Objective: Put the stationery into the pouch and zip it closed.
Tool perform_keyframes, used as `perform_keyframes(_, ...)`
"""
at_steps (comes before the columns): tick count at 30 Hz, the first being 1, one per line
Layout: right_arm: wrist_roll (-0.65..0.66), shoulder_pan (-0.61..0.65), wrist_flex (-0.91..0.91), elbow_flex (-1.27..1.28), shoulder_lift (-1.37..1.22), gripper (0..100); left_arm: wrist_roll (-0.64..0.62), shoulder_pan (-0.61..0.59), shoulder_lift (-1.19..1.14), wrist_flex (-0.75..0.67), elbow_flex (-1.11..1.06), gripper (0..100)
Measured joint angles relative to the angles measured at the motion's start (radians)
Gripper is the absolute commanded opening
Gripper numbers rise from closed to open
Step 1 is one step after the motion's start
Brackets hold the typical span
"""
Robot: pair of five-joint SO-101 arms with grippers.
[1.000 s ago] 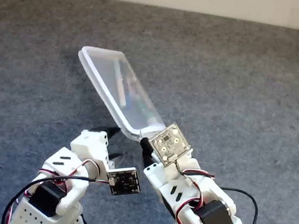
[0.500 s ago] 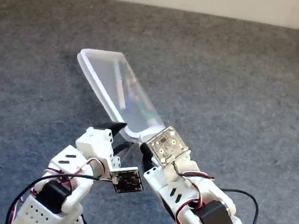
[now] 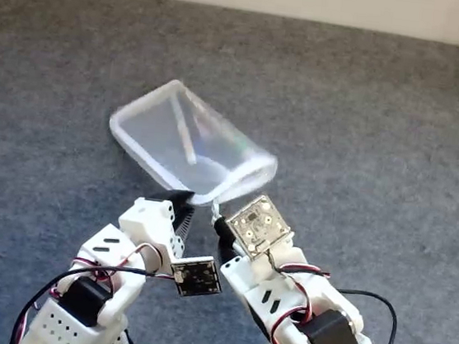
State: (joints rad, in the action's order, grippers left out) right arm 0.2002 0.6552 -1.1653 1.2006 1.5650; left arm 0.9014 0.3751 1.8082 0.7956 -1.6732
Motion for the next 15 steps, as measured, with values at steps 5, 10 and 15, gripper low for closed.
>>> perform_keyframes(5,0.0,0.0,0.0,0.0,0.0,0.4,-0.124,0.0,0.0,0.0,0.0,1)
perform_keyframes(10,0.0,-0.091,0.068,0.0,0.0,0.4,-0.242,0.0,0.0,0.0,0.008,1)
perform_keyframes(15,0.002,-0.21,0.192,0.009,-0.002,0.4,-0.318,-0.021,0.006,0.028,0.041,1)
